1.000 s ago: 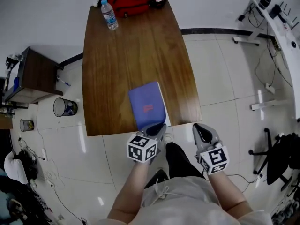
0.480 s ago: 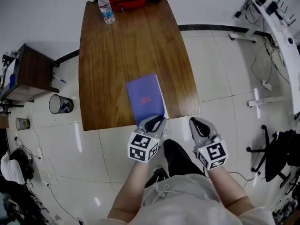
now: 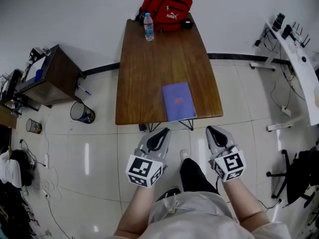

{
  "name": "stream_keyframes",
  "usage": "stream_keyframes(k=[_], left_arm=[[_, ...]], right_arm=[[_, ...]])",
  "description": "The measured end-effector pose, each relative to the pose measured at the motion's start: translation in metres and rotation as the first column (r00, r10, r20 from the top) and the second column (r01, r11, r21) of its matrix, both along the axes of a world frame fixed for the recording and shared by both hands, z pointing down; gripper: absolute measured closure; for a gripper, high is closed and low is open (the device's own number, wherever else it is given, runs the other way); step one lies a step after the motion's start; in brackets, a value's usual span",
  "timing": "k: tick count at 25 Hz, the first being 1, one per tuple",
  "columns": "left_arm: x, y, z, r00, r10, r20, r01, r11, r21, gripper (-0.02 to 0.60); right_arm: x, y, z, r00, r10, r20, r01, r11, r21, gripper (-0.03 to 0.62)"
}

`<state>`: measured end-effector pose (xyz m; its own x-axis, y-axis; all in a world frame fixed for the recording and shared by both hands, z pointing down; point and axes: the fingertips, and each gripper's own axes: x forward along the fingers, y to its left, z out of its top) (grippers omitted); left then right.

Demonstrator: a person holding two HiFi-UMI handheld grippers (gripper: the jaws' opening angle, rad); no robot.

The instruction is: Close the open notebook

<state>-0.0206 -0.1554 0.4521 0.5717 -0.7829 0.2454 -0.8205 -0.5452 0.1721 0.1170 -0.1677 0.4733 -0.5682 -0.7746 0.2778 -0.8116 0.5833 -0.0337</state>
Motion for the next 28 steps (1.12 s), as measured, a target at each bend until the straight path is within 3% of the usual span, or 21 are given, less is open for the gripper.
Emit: stream_keyframes(k=[6,12,18,28], left_arm=[[-0.046,0.092,-0.034,0.997,-0.075,0.003,0.074,0.991,0.109,0.575],[-0.059,0.156,-0.054,0.994,-0.107,-0.024,0.110,0.980,0.163,0.575],[-0.053,0.190,-0.062,0.996,-0.085,-0.033,0.090,0.980,0.179,0.575],[-0.043,0.215,-0.065,0.986,-0.165,-0.031,0.168,0.967,0.190,0.575]], right_arm=[[-0.021,0.083,-0.041,1.000,0.005,-0.003,-0.005,0.996,0.084,0.592],[-0.025,0.149,-0.054,1.000,0.006,-0.005,-0.006,0.995,0.101,0.592],[-0.031,0.186,-0.050,1.000,-0.015,0.007,0.014,0.997,0.082,0.592],[-0.030,0.206,-0.052,0.995,-0.096,0.028,0.093,0.992,0.086,0.592]])
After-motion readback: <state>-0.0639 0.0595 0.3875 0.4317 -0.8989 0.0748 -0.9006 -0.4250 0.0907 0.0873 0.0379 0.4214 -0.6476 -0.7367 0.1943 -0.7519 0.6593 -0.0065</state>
